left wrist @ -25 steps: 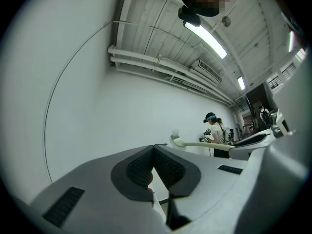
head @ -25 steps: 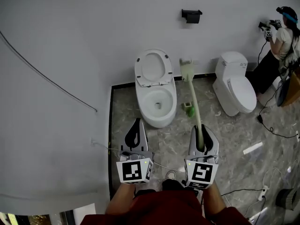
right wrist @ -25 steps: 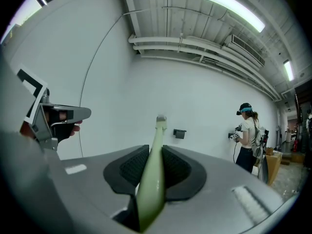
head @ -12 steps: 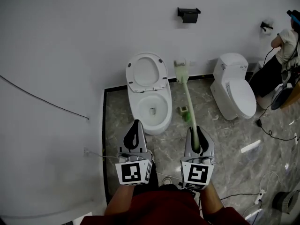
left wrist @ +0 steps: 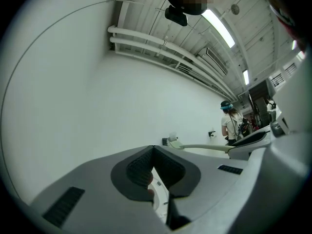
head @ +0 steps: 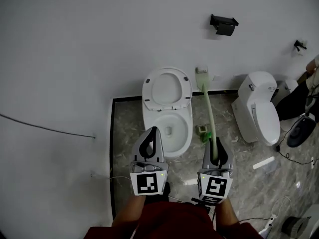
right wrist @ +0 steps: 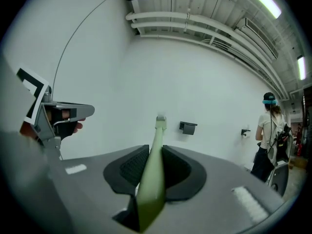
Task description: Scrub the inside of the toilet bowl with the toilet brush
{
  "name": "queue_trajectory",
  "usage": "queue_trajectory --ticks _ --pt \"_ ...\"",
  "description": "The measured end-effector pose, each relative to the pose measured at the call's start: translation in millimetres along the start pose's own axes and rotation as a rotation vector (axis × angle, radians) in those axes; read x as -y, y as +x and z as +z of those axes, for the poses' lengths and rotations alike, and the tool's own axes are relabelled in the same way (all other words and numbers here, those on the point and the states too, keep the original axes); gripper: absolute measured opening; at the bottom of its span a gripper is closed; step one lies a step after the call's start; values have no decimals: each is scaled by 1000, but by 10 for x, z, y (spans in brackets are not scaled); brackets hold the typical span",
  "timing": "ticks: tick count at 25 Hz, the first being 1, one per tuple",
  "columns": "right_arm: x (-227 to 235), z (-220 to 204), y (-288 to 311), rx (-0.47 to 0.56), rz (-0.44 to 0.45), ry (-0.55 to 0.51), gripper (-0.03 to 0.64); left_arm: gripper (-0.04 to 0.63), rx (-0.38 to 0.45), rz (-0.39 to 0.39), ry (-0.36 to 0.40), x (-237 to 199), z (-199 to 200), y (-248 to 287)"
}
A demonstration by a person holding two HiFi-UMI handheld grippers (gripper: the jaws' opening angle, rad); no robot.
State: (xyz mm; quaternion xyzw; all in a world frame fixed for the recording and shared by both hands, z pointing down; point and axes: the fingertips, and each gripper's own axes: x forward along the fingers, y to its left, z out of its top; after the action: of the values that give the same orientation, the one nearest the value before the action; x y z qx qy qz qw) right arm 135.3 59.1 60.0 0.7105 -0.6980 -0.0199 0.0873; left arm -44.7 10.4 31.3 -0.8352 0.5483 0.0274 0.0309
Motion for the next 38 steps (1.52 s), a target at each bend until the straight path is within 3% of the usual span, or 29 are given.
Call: queue_trajectory --ticks 9,16,25,31,38 --pt "-365 -166 977 -87 2 -20 98 5 -21 -47 -11 -663 -351 875" --pt "-435 -694 1172 -213 55 4 98 5 -25 -59 -4 -666 -765 1051" --pt "-684 -2084 1345 -393 216 0 98 5 -171 -15 9 -533 -1955 958" --pt "-951 -3350 1403 -521 342 -40 97 5 -238 22 -13 -456 -2942 853" --pt "-1091 -4563 1288 -678 389 -23 97 5 -310 30 -32 -290 -3968 598"
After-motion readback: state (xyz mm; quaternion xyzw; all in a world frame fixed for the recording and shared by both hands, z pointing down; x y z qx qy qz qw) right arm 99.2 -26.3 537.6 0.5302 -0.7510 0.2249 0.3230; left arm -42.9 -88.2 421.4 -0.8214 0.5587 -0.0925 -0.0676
